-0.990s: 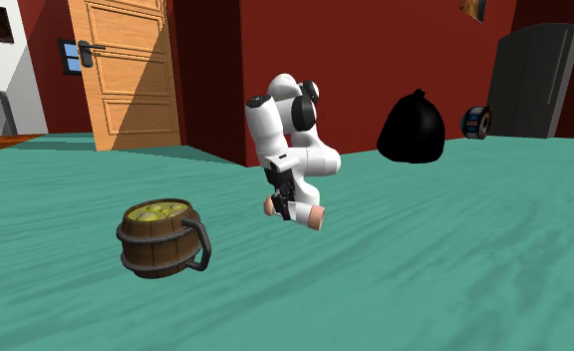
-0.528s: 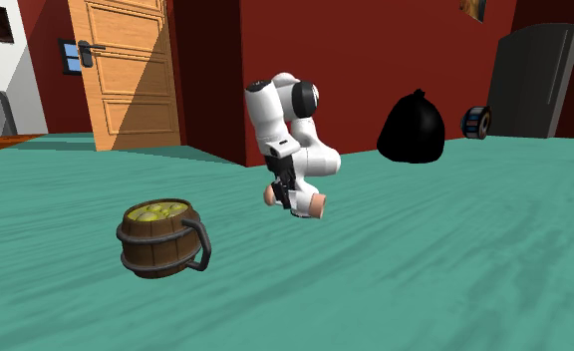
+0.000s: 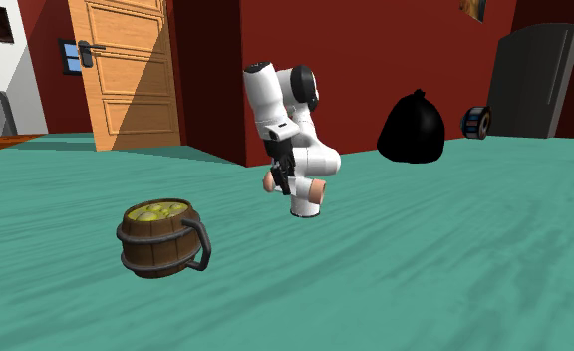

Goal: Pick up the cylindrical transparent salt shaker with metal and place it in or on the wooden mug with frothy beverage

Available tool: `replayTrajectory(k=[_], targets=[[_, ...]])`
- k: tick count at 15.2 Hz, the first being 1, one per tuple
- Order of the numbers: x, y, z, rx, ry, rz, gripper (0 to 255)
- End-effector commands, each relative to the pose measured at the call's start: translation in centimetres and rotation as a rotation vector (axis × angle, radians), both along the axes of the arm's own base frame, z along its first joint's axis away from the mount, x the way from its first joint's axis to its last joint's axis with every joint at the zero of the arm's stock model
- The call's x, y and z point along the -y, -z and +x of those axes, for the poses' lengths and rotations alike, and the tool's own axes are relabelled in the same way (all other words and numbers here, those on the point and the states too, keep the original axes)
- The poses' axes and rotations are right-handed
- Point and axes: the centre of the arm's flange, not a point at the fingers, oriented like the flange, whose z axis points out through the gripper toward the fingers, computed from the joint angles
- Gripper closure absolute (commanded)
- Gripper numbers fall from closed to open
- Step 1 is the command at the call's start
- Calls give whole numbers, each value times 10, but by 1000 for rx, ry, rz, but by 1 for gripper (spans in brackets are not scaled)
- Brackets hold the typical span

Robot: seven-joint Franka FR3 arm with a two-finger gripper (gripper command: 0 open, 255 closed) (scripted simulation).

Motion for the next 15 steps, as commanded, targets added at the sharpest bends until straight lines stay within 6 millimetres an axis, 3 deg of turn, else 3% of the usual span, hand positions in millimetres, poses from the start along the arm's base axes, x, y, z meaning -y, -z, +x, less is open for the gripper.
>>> replayTrajectory(k=[1, 15], targets=[[-1, -10, 0, 0, 0, 0, 255], [-1, -84, 0, 0, 0, 0, 255]])
